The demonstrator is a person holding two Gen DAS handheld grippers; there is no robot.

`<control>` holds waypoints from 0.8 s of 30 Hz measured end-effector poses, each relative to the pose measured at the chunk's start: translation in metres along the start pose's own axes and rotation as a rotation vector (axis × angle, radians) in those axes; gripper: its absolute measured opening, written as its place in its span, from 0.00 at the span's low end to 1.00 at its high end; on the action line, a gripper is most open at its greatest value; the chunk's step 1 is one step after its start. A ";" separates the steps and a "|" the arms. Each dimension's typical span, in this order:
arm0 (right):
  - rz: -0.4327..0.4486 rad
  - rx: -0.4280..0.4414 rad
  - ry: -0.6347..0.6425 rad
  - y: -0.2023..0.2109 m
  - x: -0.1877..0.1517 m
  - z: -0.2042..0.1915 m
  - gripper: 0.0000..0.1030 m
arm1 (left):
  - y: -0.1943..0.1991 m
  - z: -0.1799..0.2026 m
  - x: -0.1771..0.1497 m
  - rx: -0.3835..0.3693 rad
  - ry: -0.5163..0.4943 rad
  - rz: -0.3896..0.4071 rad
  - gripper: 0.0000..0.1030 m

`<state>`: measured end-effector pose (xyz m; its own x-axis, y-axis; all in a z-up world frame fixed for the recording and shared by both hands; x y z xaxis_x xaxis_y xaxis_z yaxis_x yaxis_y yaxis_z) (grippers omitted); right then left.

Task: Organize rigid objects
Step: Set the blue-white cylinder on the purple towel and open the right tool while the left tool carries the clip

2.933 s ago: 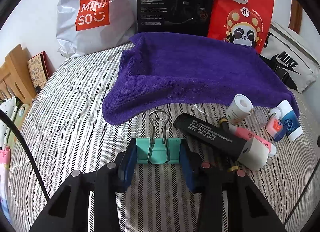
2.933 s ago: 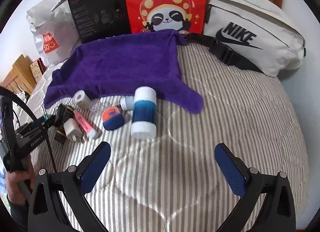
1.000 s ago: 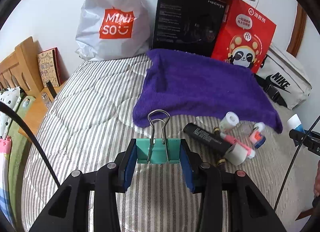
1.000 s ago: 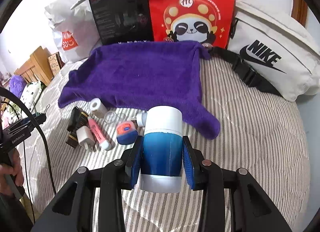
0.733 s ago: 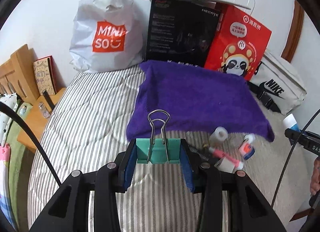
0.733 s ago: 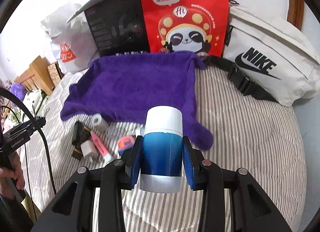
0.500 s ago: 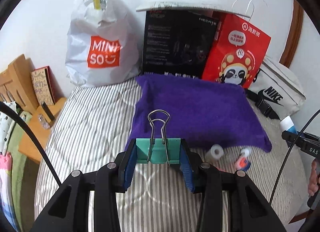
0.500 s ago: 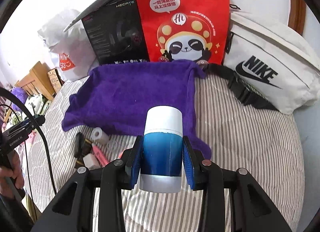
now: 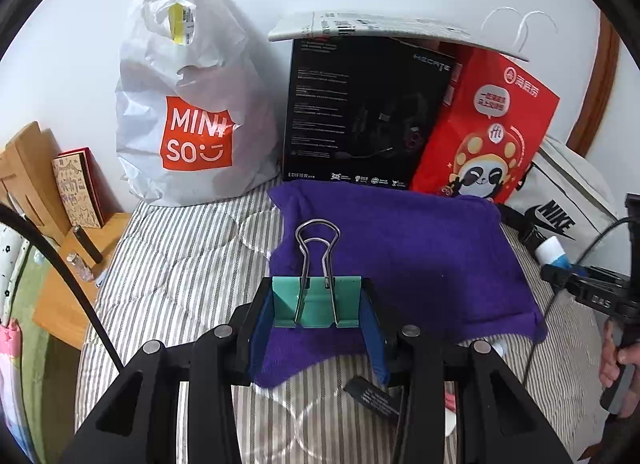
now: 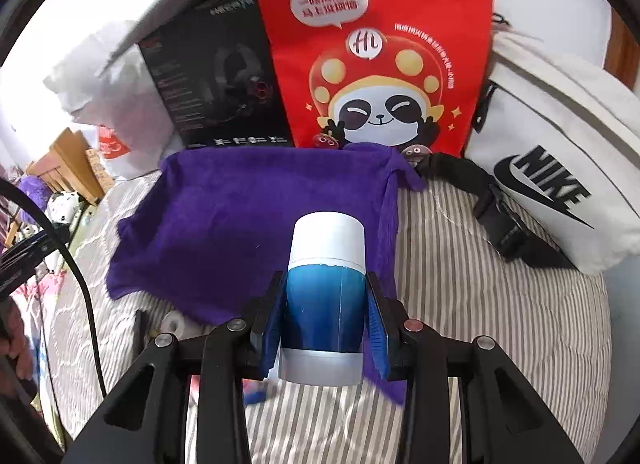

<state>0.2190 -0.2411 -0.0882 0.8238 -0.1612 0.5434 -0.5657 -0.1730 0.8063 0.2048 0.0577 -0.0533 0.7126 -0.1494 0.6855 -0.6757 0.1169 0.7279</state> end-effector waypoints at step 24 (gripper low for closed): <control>-0.100 -0.103 0.023 -0.144 0.056 -0.001 0.36 | -0.056 -0.027 -0.010 -0.032 0.032 -0.083 0.38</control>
<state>0.3468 -0.2243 -0.1742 0.8774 -0.1252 0.4632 -0.4747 -0.0862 0.8759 0.2401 0.0795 -0.1006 0.7717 -0.1282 0.6230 -0.6083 0.1371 0.7818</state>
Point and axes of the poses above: each gripper's, at about its wrist camera, not at the fingertips, and y roughly against the way its jaws point, z to its right, x to its top, the point moved 5 cm from there along -y, roughly the way its jaws point, and after that the axes turned 10 degrees about -y, right-handed, at the moved point
